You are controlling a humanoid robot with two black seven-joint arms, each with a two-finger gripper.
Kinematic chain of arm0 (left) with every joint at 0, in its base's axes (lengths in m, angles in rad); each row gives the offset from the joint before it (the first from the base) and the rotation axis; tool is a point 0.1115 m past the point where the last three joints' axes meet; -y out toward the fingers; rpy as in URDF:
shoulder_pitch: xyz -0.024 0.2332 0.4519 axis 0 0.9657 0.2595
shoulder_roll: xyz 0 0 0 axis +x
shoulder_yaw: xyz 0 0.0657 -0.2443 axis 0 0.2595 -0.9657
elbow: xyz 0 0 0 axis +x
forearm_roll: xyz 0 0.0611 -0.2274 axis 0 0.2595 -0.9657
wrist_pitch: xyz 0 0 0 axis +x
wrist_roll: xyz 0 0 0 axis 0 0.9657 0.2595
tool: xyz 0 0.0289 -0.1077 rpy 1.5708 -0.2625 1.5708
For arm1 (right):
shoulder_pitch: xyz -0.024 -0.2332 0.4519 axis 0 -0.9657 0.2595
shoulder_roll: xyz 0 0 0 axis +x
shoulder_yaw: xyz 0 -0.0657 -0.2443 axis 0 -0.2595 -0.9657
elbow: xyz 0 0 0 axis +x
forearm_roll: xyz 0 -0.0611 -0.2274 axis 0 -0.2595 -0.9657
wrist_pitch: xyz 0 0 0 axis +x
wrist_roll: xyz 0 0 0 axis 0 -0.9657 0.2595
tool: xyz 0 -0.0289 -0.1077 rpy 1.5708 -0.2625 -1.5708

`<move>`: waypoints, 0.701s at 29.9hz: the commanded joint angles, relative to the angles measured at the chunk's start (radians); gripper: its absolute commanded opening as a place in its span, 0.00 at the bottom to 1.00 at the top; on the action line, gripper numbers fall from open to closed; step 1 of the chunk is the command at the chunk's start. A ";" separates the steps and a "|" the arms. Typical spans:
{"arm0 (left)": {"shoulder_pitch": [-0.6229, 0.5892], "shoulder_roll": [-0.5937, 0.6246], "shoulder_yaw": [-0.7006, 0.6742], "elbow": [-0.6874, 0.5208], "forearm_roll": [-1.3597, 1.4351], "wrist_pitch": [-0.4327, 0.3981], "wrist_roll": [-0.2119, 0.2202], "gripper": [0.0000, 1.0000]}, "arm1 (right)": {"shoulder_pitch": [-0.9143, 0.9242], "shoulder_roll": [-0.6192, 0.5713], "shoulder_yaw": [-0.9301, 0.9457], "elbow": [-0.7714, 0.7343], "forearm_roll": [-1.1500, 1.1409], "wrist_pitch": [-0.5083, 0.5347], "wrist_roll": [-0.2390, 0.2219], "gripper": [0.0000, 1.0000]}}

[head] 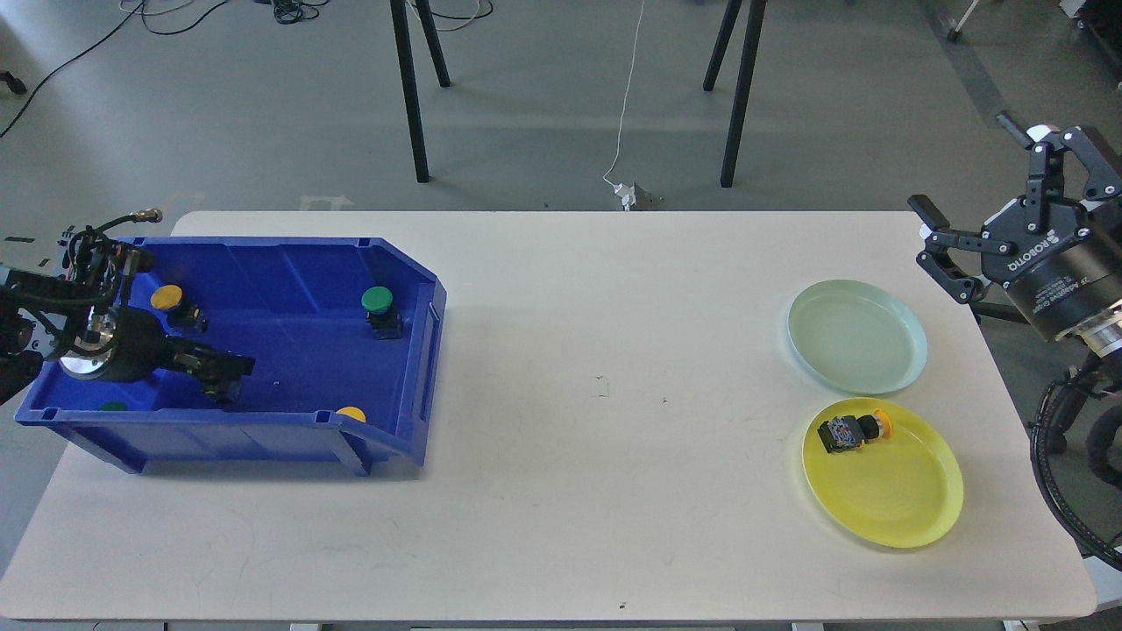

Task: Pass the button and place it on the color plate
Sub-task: 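Grasp a green-topped button in the bin with the left gripper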

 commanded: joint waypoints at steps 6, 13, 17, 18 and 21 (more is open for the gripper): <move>0.019 -0.029 0.002 0.041 0.011 0.000 0.000 0.60 | -0.018 0.000 0.001 0.000 0.000 0.000 0.000 1.00; 0.023 -0.029 0.002 0.060 0.011 0.000 0.000 0.55 | -0.035 0.002 0.004 0.000 0.000 0.018 0.003 1.00; 0.023 -0.025 0.002 0.060 0.008 0.000 0.000 0.55 | -0.037 0.002 0.004 0.000 0.000 0.020 0.003 1.00; 0.023 -0.023 0.002 0.060 0.006 0.000 0.000 0.55 | -0.038 0.002 0.004 0.000 0.000 0.020 0.003 1.00; 0.023 -0.023 0.000 0.047 0.005 0.000 0.000 0.55 | -0.038 0.003 0.004 -0.002 0.000 0.020 0.003 1.00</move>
